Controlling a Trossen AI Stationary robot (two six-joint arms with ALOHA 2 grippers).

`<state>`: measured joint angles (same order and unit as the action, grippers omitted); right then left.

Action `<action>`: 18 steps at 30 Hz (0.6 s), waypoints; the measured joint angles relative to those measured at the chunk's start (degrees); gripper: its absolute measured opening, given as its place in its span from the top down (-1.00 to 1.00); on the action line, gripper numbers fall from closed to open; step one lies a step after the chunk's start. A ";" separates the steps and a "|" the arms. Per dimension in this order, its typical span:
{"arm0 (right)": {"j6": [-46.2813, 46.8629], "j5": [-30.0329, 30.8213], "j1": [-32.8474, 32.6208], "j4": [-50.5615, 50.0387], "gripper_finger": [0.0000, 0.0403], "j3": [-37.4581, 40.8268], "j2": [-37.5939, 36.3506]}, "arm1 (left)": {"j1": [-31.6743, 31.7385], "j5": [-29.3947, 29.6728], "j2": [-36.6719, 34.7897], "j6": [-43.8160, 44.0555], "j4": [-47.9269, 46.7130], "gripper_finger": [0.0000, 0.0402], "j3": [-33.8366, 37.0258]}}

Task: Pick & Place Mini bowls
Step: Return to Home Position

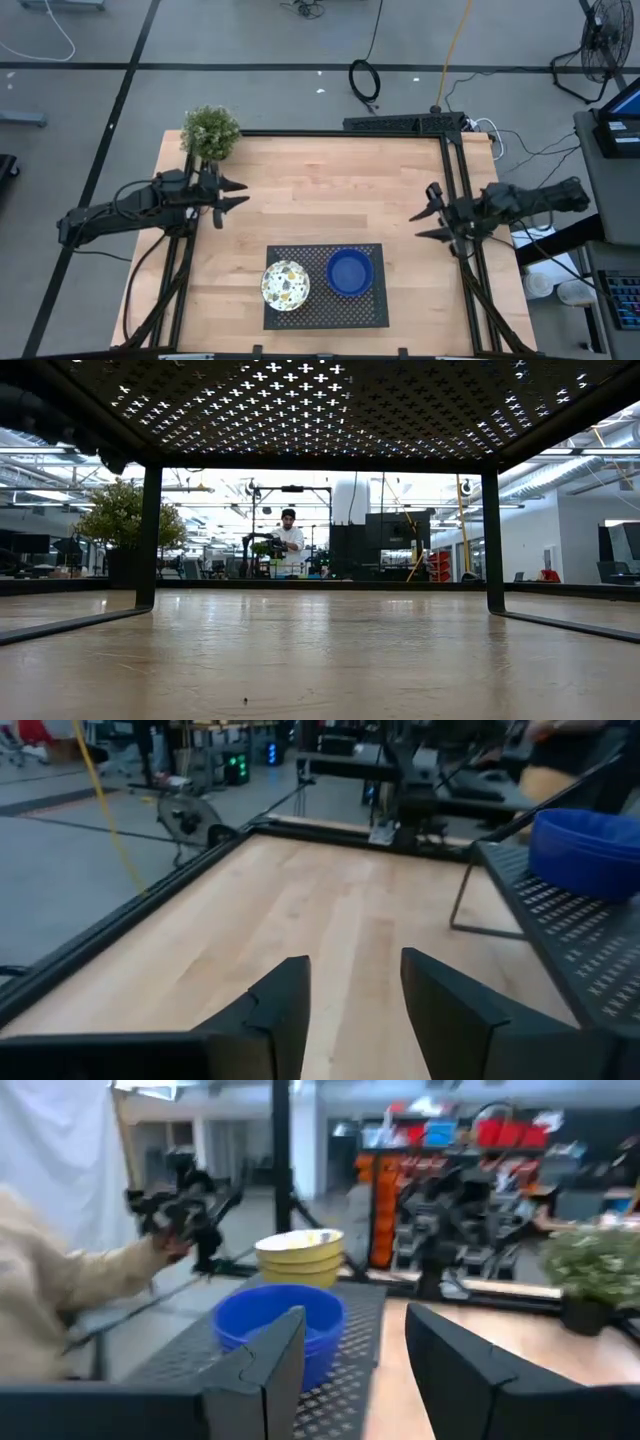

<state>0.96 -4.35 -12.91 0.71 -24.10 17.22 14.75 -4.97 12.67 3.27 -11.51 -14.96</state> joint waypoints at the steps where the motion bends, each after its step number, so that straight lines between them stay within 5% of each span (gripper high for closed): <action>1: -0.21 0.14 0.31 3.07 0.20 2.95 -1.36 | -0.10 -0.51 -1.29 0.59 0.52 0.22 1.19; 8: -0.78 0.06 1.88 17.18 0.20 16.94 -8.69 | -0.25 -2.99 -9.43 4.54 4.05 0.24 9.08; 18: -0.96 -0.14 2.10 18.33 0.20 23.00 -10.80 | -0.91 -8.52 -12.33 2.72 8.53 0.14 11.83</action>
<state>-0.01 -4.49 -10.81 19.05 -1.10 6.42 13.85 -13.49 0.34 5.99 -2.97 -3.14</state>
